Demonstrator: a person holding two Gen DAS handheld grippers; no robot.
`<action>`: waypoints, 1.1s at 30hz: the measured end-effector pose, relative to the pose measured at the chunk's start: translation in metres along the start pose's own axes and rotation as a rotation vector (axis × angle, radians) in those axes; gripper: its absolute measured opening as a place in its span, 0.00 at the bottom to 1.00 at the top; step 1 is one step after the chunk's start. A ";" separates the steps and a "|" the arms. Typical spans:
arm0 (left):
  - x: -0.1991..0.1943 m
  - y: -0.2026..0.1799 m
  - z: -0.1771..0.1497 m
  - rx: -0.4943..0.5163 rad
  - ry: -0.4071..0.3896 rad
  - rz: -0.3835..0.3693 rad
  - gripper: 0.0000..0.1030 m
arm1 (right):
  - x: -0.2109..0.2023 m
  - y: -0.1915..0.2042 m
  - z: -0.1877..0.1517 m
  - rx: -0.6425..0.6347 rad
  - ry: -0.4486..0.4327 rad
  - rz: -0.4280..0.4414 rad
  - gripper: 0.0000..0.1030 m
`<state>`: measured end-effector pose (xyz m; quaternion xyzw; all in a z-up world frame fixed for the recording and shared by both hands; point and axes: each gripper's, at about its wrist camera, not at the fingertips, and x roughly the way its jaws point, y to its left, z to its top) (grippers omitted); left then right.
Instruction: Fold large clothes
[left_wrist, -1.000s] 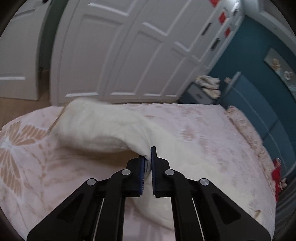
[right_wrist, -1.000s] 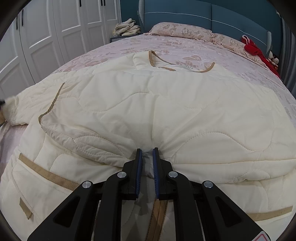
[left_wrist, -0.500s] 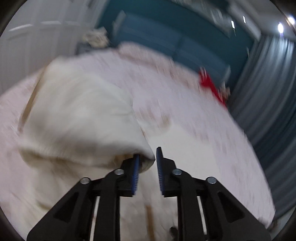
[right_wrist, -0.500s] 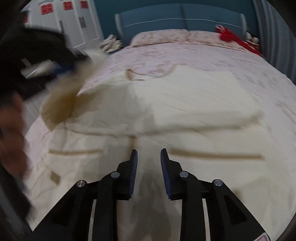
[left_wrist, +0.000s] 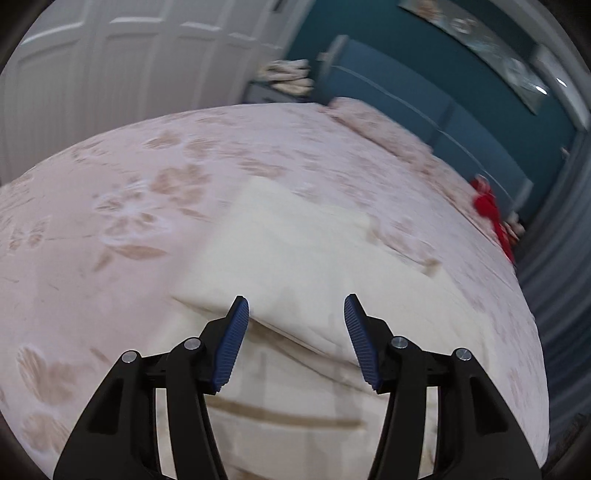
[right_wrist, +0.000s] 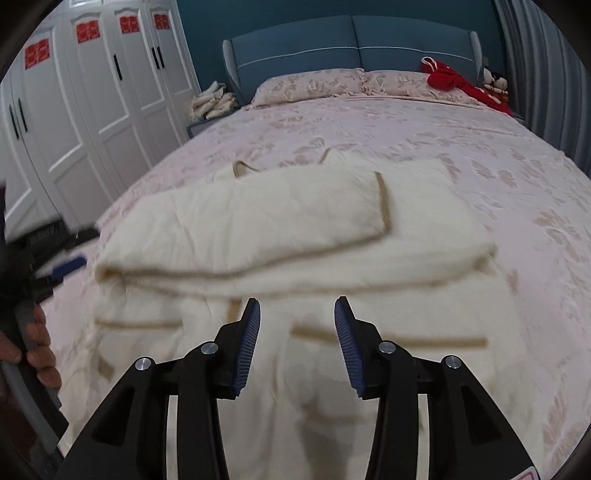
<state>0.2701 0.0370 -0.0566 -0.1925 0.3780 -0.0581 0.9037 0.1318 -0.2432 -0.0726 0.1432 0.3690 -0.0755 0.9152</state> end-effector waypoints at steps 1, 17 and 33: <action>0.003 0.011 0.004 -0.031 0.009 0.006 0.50 | 0.005 -0.002 0.007 0.019 -0.008 -0.004 0.41; 0.048 0.114 -0.010 -0.632 0.161 -0.250 0.49 | 0.064 -0.056 0.037 0.236 0.029 -0.098 0.43; 0.023 0.094 0.014 -0.524 0.058 -0.261 0.08 | 0.046 -0.054 0.075 0.298 -0.107 -0.020 0.03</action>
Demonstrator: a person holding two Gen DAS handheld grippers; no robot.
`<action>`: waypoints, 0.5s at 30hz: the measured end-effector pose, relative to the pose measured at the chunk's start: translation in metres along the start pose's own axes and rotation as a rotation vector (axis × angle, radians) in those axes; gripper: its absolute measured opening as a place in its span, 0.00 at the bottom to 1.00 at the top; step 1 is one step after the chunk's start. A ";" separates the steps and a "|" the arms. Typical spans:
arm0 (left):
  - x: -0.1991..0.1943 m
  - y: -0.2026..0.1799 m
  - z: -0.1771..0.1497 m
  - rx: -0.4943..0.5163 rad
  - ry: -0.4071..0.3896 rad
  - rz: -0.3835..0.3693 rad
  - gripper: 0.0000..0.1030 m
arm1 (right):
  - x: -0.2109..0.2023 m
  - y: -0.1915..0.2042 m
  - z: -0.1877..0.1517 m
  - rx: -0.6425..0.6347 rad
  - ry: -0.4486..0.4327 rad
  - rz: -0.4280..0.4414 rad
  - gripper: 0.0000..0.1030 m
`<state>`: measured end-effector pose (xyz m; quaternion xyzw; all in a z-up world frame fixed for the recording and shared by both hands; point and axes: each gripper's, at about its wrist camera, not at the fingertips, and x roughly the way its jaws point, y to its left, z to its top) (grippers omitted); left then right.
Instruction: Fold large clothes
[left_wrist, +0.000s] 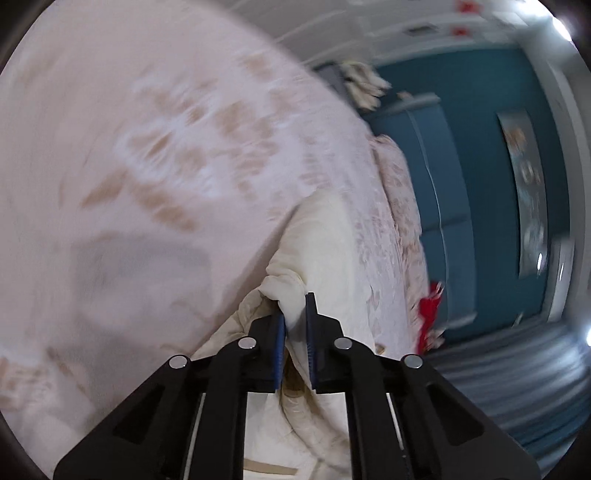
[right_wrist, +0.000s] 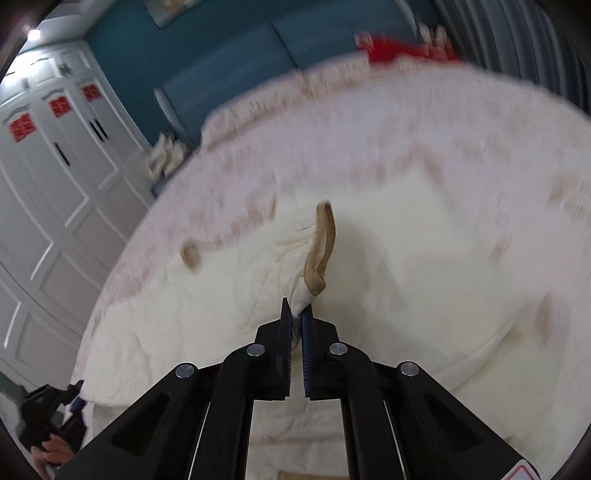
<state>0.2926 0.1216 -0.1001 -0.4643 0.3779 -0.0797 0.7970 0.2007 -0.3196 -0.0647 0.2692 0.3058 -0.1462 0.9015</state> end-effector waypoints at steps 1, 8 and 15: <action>-0.001 -0.009 -0.003 0.060 -0.008 0.022 0.08 | -0.011 -0.002 0.004 -0.008 -0.039 -0.009 0.03; 0.035 -0.017 -0.046 0.342 -0.002 0.298 0.07 | 0.024 -0.027 -0.025 -0.120 0.125 -0.174 0.03; 0.040 -0.010 -0.060 0.445 -0.012 0.351 0.07 | 0.046 -0.025 -0.041 -0.214 0.168 -0.219 0.04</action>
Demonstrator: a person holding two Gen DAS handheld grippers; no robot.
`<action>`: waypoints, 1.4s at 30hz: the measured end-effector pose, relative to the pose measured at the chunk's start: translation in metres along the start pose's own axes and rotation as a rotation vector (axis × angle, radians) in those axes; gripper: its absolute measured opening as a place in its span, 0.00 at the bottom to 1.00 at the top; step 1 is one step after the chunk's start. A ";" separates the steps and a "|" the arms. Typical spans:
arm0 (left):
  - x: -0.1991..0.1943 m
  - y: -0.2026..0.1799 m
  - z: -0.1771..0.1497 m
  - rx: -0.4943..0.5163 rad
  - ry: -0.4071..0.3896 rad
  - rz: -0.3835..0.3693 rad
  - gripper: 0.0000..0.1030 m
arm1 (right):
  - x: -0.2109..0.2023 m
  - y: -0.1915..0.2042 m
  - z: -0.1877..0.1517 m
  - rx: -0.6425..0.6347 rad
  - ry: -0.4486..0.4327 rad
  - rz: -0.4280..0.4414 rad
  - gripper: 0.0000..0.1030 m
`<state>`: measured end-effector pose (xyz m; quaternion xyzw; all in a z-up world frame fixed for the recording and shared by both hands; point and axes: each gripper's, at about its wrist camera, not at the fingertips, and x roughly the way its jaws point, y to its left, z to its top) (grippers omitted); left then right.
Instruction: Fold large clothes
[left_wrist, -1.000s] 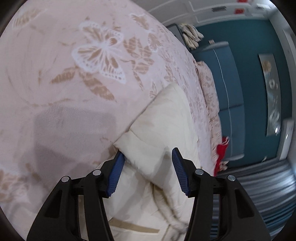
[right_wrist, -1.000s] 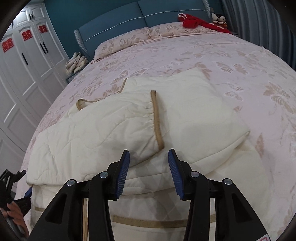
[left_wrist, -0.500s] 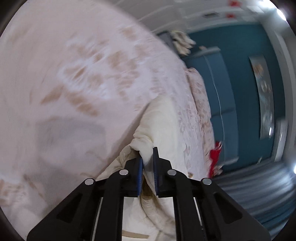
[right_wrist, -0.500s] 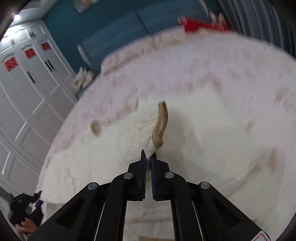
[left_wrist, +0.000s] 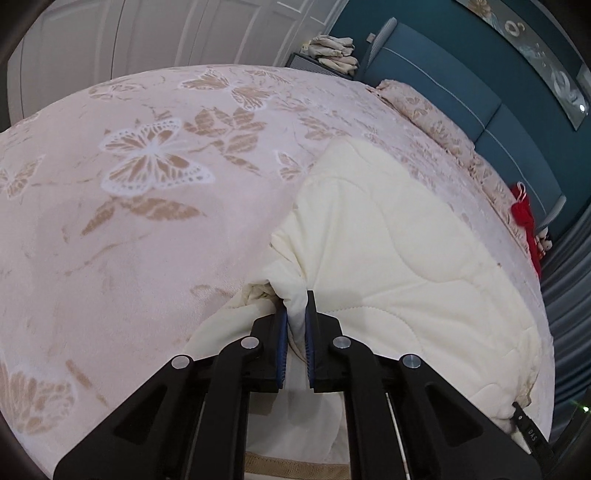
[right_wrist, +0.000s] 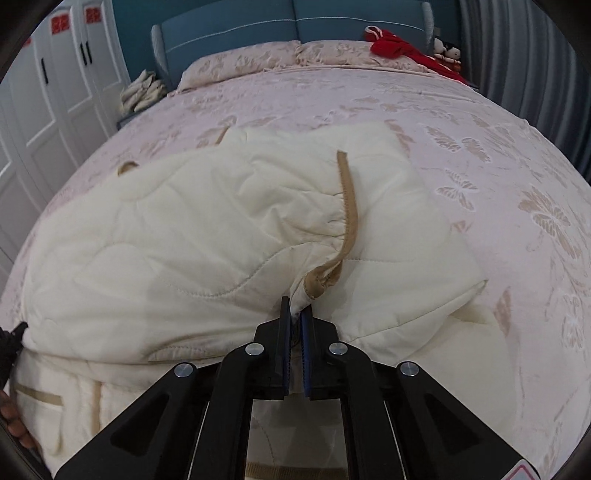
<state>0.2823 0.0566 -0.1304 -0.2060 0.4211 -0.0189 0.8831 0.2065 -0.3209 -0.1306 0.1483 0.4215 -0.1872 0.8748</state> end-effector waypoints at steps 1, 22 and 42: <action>0.001 -0.001 -0.001 0.006 -0.004 0.005 0.07 | -0.001 0.000 -0.001 0.002 -0.003 0.006 0.06; 0.000 -0.006 -0.005 0.049 -0.020 0.032 0.09 | -0.078 -0.027 -0.003 0.100 -0.153 -0.137 0.22; 0.009 -0.014 -0.010 0.118 -0.017 0.077 0.11 | -0.006 0.030 -0.031 -0.145 0.004 -0.016 0.12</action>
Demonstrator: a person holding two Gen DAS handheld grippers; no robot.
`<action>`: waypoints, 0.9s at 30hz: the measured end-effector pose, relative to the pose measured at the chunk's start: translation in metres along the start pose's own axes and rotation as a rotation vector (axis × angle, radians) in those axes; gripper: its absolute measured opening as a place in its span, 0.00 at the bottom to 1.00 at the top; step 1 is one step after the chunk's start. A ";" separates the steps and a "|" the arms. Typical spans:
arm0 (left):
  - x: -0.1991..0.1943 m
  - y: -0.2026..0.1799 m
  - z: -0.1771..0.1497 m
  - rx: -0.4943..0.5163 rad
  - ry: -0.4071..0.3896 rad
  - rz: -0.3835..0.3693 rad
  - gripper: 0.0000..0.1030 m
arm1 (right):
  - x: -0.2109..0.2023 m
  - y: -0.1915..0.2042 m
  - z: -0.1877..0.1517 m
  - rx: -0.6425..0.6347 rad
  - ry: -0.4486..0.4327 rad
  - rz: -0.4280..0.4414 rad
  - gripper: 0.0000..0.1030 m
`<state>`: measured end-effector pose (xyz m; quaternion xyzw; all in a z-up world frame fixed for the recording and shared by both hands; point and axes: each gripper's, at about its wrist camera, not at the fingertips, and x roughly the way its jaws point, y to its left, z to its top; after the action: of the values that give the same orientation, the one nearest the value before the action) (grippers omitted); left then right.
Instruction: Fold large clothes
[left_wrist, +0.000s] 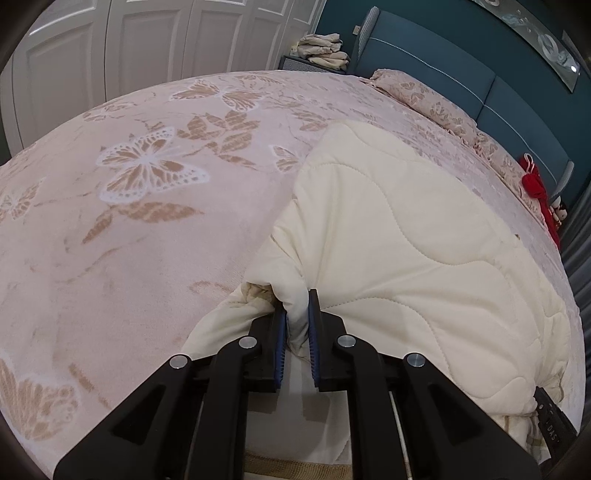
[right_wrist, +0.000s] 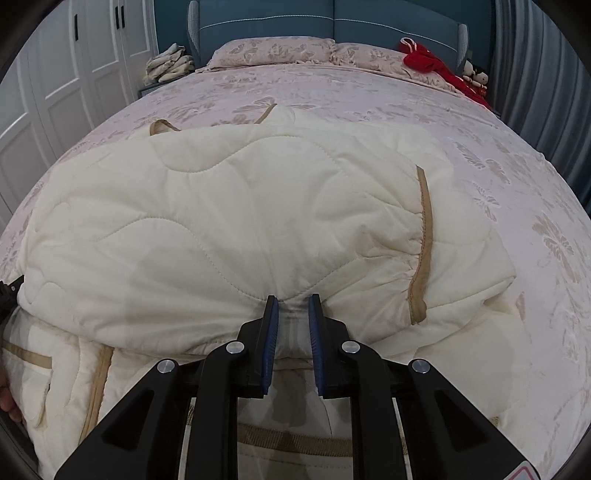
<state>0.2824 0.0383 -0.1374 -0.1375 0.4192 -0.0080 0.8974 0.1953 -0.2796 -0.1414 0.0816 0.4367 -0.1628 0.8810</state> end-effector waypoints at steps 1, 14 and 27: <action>0.000 0.000 0.000 0.003 0.000 0.003 0.11 | 0.001 -0.001 0.001 0.004 -0.001 0.005 0.12; -0.081 -0.002 0.016 0.054 -0.051 0.010 0.27 | -0.065 -0.018 0.004 0.010 0.005 -0.002 0.22; -0.120 -0.119 0.099 0.246 -0.210 -0.134 0.34 | -0.096 -0.007 0.081 0.061 -0.141 0.220 0.26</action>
<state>0.2915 -0.0366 0.0432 -0.0543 0.3090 -0.1045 0.9437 0.1980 -0.2886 -0.0159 0.1441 0.3568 -0.0837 0.9192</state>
